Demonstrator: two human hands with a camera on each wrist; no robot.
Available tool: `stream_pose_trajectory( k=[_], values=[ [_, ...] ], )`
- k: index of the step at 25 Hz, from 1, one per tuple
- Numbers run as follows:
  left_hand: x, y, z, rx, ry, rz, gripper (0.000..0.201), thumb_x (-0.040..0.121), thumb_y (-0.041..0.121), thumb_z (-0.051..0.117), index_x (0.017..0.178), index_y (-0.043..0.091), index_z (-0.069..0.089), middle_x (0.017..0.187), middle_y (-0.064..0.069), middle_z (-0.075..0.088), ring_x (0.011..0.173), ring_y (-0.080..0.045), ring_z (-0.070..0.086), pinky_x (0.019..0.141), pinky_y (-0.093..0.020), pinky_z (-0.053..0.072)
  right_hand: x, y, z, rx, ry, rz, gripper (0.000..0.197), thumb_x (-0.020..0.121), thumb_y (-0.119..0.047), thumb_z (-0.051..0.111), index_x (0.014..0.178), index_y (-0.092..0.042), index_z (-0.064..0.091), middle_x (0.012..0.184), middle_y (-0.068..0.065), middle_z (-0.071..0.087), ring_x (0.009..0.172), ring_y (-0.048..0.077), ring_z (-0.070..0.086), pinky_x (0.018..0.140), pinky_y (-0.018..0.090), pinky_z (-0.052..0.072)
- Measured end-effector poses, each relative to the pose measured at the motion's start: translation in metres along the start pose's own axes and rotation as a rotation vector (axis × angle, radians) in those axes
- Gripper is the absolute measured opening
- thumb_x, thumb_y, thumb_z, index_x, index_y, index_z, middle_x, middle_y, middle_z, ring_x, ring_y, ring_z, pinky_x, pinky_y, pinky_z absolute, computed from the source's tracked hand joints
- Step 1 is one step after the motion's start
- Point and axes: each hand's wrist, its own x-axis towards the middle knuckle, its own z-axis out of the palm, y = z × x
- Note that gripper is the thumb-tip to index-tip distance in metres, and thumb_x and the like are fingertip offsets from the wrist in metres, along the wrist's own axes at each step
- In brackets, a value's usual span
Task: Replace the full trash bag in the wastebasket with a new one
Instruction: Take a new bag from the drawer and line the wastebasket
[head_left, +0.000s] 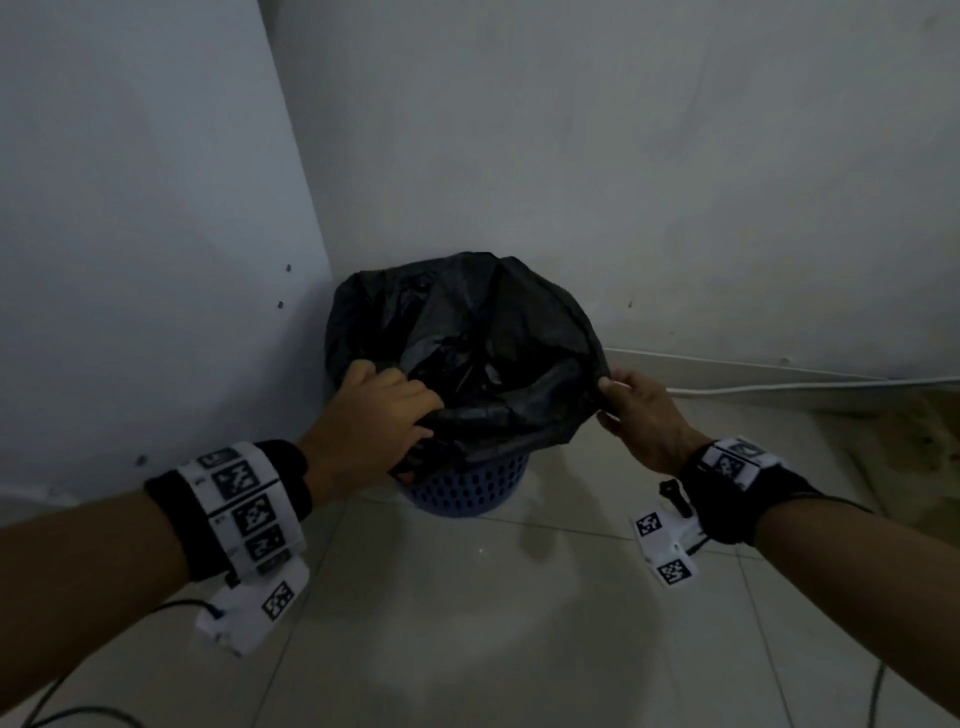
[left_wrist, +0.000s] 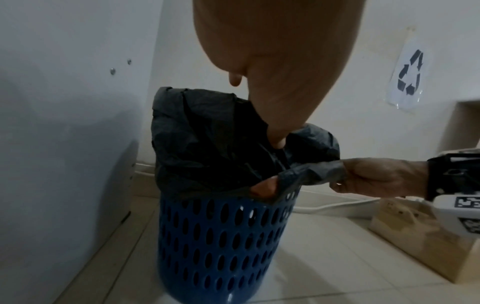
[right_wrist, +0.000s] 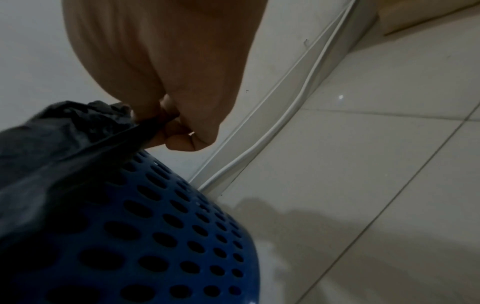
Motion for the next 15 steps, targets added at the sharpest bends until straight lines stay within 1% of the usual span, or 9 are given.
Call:
stream_pose_trajectory(
  k=[2, 3, 5, 6, 8, 9, 11, 13, 15],
  values=[
    [-0.004, -0.008, -0.004, 0.040, 0.018, 0.018, 0.027, 0.091, 0.036, 0.045, 0.094, 0.021, 0.067, 0.085, 0.005, 0.067, 0.077, -0.022, 0.058, 0.076, -0.035, 0.028, -0.002, 0.011, -0.004, -0.098, -0.059, 0.062, 0.008, 0.098, -0.014, 0.050, 0.100, -0.016, 0.058, 0.086, -0.002, 0.066, 0.083, 0.014, 0.060, 0.075, 0.030, 0.040],
    [-0.006, -0.012, -0.007, 0.077, 0.041, 0.021, 0.025, 0.091, 0.037, 0.046, 0.098, 0.020, 0.064, 0.093, 0.003, 0.068, 0.083, -0.023, 0.057, 0.078, -0.037, 0.030, -0.004, 0.016, -0.005, -0.126, -0.077, 0.080, 0.013, 0.096, -0.013, 0.055, 0.109, -0.016, 0.056, 0.089, 0.001, 0.067, 0.086, 0.018, 0.061, 0.075, 0.032, 0.041],
    [-0.013, -0.011, -0.012, 0.155, 0.090, 0.050, 0.032, 0.088, 0.043, 0.053, 0.107, 0.017, 0.060, 0.111, -0.003, 0.063, 0.096, -0.026, 0.052, 0.082, -0.040, 0.033, -0.009, 0.019, -0.002, -0.133, -0.073, 0.093, 0.039, 0.092, -0.011, 0.063, 0.124, -0.018, 0.043, 0.093, 0.007, 0.065, 0.089, 0.023, 0.060, 0.074, 0.033, 0.045],
    [-0.016, -0.005, -0.012, 0.162, 0.099, 0.084, 0.040, 0.084, 0.048, 0.058, 0.108, 0.016, 0.060, 0.112, -0.005, 0.060, 0.097, -0.026, 0.050, 0.082, -0.040, 0.033, -0.011, 0.017, 0.001, -0.111, -0.067, 0.096, 0.046, 0.091, -0.013, 0.064, 0.128, -0.020, 0.037, 0.098, 0.009, 0.065, 0.090, 0.023, 0.062, 0.075, 0.032, 0.048],
    [-0.021, 0.013, -0.003, 0.179, 0.020, 0.173, 0.043, 0.078, 0.051, 0.067, 0.101, 0.015, 0.064, 0.098, -0.004, 0.061, 0.087, -0.025, 0.051, 0.076, -0.038, 0.033, -0.011, 0.011, 0.008, -0.047, -0.070, 0.101, 0.049, 0.092, -0.016, 0.063, 0.130, -0.021, 0.032, 0.105, 0.012, 0.065, 0.089, 0.021, 0.065, 0.076, 0.032, 0.051],
    [-0.023, 0.021, 0.003, 0.205, -0.037, 0.193, 0.033, 0.078, 0.045, 0.070, 0.091, 0.016, 0.065, 0.085, -0.003, 0.061, 0.077, -0.025, 0.052, 0.072, -0.036, 0.031, -0.009, 0.011, 0.011, -0.035, -0.070, 0.094, 0.049, 0.092, -0.014, 0.062, 0.131, -0.020, 0.032, 0.105, 0.014, 0.065, 0.087, 0.020, 0.065, 0.075, 0.031, 0.052],
    [-0.020, 0.027, 0.010, 0.244, -0.111, 0.171, 0.013, 0.082, 0.018, 0.066, 0.071, 0.015, 0.060, 0.065, -0.003, 0.053, 0.058, -0.023, 0.049, 0.066, -0.034, 0.026, -0.010, 0.012, 0.017, -0.052, -0.061, 0.060, 0.050, 0.092, -0.009, 0.061, 0.133, -0.016, 0.033, 0.102, 0.016, 0.063, 0.085, 0.021, 0.064, 0.075, 0.032, 0.054],
    [-0.017, 0.027, 0.017, 0.260, -0.169, 0.195, 0.022, 0.079, 0.001, 0.053, 0.062, 0.015, 0.055, 0.058, -0.003, 0.050, 0.048, -0.022, 0.046, 0.065, -0.032, 0.026, -0.012, 0.019, 0.019, -0.082, -0.059, 0.036, 0.050, 0.091, -0.007, 0.062, 0.133, -0.015, 0.035, 0.102, 0.019, 0.061, 0.084, 0.024, 0.063, 0.075, 0.034, 0.055],
    [-0.019, 0.030, 0.023, 0.291, -0.313, 0.256, 0.018, 0.073, 0.007, 0.059, 0.058, 0.016, 0.059, 0.058, 0.000, 0.053, 0.048, -0.019, 0.049, 0.067, -0.030, 0.035, -0.014, 0.023, 0.017, -0.107, -0.046, 0.051, 0.046, 0.090, -0.008, 0.064, 0.129, -0.011, 0.040, 0.098, 0.020, 0.062, 0.083, 0.026, 0.065, 0.074, 0.036, 0.057]
  ],
)
